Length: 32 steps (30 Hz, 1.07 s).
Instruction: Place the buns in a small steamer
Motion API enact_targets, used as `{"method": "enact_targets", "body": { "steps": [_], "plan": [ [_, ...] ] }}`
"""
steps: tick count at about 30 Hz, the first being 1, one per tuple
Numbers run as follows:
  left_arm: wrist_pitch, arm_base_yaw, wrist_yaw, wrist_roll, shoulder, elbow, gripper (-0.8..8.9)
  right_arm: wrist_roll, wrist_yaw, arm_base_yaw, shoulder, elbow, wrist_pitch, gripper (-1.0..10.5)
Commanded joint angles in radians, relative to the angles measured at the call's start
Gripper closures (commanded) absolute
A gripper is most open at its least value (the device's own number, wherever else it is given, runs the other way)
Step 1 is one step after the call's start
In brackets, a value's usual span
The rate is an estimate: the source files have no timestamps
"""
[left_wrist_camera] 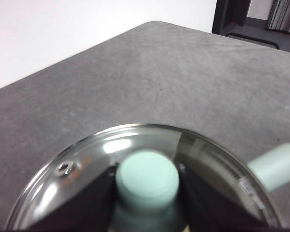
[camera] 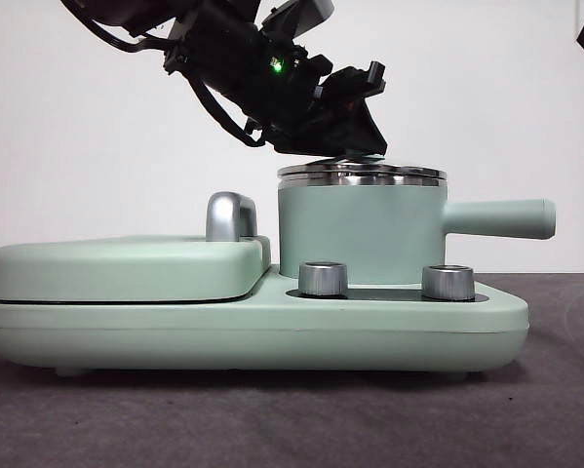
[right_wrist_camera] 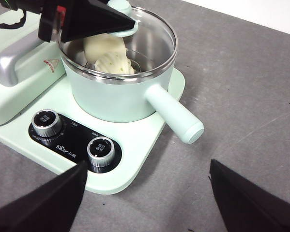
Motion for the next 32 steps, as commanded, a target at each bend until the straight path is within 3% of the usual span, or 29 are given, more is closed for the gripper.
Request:
{"method": "enact_targets", "body": {
  "steps": [1,9,14,20,24,32],
  "plan": [
    [-0.01,0.0,-0.005,0.003,0.027,0.013,5.21,0.011,0.003,0.006,0.005,0.005,0.008,5.5],
    [-0.071,0.001,-0.005,-0.05,-0.033,0.013,5.21,0.011,0.003,0.006,0.004,0.005,0.009,5.5],
    [-0.228,0.01,-0.005,-0.062,-0.137,0.013,5.23,0.011,0.002,0.006,0.005,0.005,0.01,5.5],
    [-0.485,0.042,-0.005,-0.171,-0.264,0.013,5.23,0.011,-0.027,0.006,0.005,0.005,0.011,5.5],
    [-0.602,0.068,-0.004,-0.185,-0.332,0.005,5.23,0.011,-0.051,0.006,0.007,0.005,0.019,5.5],
    [-0.621,0.121,-0.004,-0.208,-0.526,-0.129,5.24,0.002,-0.071,0.006,0.066,0.005,0.121,5.5]
  ]
}}
